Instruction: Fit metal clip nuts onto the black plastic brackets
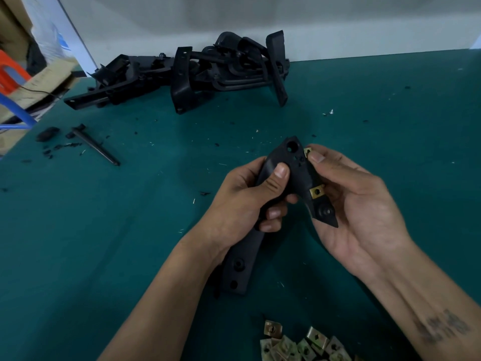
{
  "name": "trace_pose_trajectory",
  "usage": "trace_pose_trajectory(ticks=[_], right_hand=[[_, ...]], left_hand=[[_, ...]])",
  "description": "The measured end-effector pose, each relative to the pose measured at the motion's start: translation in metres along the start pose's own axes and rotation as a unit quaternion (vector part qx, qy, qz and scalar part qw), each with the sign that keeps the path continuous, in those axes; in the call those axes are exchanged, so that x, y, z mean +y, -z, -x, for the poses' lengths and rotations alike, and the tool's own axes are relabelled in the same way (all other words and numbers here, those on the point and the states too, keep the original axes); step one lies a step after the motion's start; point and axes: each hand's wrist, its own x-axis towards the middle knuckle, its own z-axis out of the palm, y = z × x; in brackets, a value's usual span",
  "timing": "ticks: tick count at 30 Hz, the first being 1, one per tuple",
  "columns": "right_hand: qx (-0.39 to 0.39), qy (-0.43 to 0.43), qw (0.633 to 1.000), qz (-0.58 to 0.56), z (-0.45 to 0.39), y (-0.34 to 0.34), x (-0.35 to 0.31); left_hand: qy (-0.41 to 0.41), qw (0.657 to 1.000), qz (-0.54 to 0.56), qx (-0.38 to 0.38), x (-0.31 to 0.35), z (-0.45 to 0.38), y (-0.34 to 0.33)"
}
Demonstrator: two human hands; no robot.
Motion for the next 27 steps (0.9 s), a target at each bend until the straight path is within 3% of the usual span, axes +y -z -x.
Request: trace_pose_trajectory(ticks=[4,9,27], right_hand=[[0.031,-0.006,1.0,-0.001,0.0004,-0.0009,-0.0005],[0.041,0.072,0.995,0.06,0.002,-0.0013,-0.0034],[0.077,0.105,0.986,0.101,0.0048,-0.0068,-0.0033]], left_hand=[[0.003,1.0,-0.004,0.0,-0.0008,-0.0005,-0.0007],[-0.001,1.0,-0.009,0.006,0.0,-0.0008,-0.0013],[-0.011,0.999,-0.029,0.01,-0.0004,-0.0017,-0.0021]])
